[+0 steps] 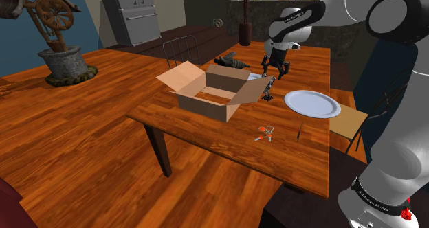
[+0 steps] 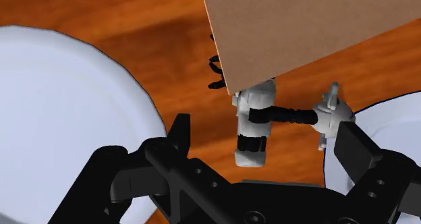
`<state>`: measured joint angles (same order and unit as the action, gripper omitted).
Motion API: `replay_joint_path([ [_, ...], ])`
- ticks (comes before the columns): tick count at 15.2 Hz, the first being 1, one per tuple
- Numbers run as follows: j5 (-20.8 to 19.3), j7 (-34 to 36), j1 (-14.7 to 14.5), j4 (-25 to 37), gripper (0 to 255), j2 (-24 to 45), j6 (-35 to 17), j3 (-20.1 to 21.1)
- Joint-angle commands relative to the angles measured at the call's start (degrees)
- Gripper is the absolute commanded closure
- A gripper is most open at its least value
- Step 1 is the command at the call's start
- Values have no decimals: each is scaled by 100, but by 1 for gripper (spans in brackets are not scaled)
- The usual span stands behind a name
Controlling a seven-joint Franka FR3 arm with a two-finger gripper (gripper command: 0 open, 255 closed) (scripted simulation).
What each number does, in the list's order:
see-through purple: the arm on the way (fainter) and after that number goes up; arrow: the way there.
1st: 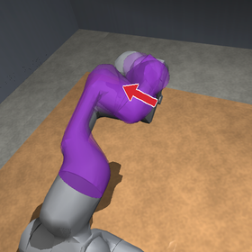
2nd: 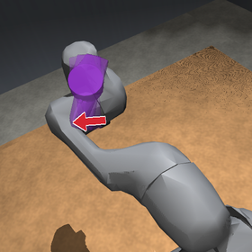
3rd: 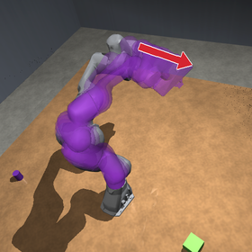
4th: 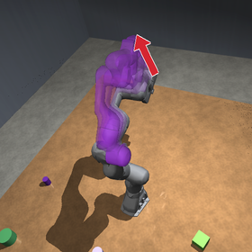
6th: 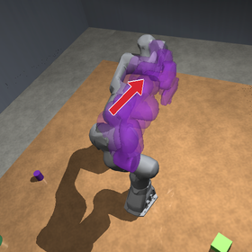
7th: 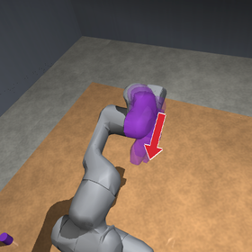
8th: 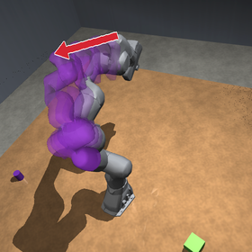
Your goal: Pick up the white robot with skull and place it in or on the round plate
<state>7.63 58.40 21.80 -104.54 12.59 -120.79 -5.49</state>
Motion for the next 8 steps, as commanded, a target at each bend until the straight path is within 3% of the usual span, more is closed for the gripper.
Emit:
replay_joint_path([
  [1,33,109,73,43,0,106,-37,-76],
  [8,92,70,77,-187,0,371,-530,-24],
])
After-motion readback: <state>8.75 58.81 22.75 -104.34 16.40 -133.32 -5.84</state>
